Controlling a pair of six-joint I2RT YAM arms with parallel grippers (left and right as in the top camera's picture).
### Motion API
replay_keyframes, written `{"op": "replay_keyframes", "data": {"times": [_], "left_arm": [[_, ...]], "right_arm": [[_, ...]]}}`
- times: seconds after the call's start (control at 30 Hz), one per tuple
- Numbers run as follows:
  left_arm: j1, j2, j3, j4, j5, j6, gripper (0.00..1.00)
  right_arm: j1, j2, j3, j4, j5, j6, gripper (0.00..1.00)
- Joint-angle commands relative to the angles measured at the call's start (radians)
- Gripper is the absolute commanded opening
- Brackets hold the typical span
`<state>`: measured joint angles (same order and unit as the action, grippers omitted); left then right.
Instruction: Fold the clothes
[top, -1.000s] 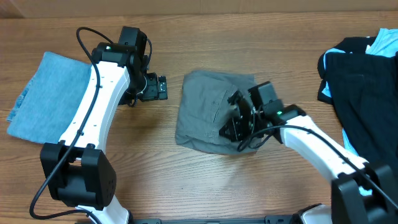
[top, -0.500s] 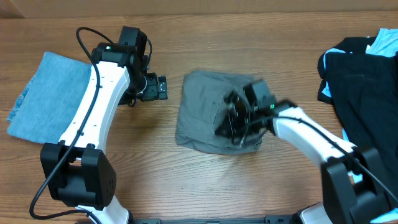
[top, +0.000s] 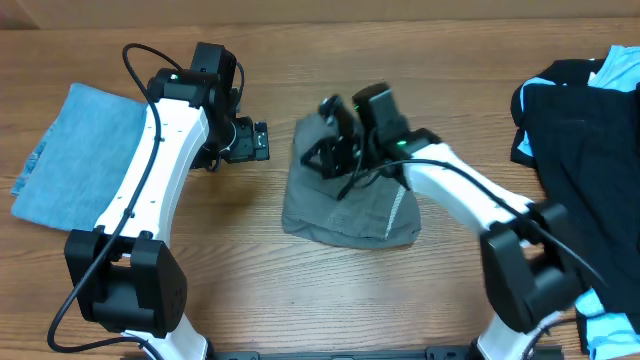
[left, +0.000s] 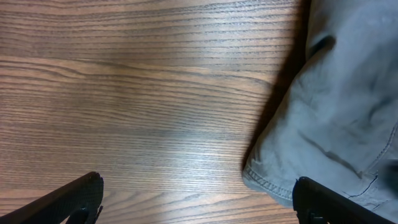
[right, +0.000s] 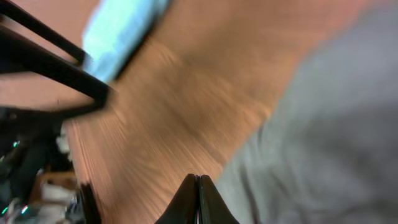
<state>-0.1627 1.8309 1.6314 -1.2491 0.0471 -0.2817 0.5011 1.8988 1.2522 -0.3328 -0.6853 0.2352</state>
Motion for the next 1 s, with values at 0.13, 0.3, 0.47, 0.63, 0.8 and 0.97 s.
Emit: {"op": "replay_keyframes", "data": {"times": [0.13,0.3,0.47,0.63,0.8,0.97], "left_arm": [[0.005,-0.013,0.009,0.001,-0.014,0.013,1.0],[0.005,-0.013,0.009,0.0,-0.014,0.013,1.0],[0.005,-0.013,0.009,0.0,-0.013,0.013,1.0],[0.005,-0.013,0.009,0.0,-0.014,0.013,1.0],[0.005,-0.013,0.009,0.001,-0.013,0.013,1.0],[0.005,-0.013,0.009,0.0,-0.014,0.013,1.0]], "right_arm": [[0.114,0.164,-0.033,-0.076,-0.018,-0.08,0.04],[0.123,0.198,-0.113,-0.014,0.095,-0.079,0.04],[0.12,0.19,-0.113,0.033,-0.021,-0.079,0.04],[0.081,0.095,0.137,-0.041,-0.138,-0.049,0.04],[0.018,0.069,0.255,-0.084,0.107,-0.048,0.04],[0.007,0.183,0.229,-0.08,0.206,-0.053,0.04]]}}
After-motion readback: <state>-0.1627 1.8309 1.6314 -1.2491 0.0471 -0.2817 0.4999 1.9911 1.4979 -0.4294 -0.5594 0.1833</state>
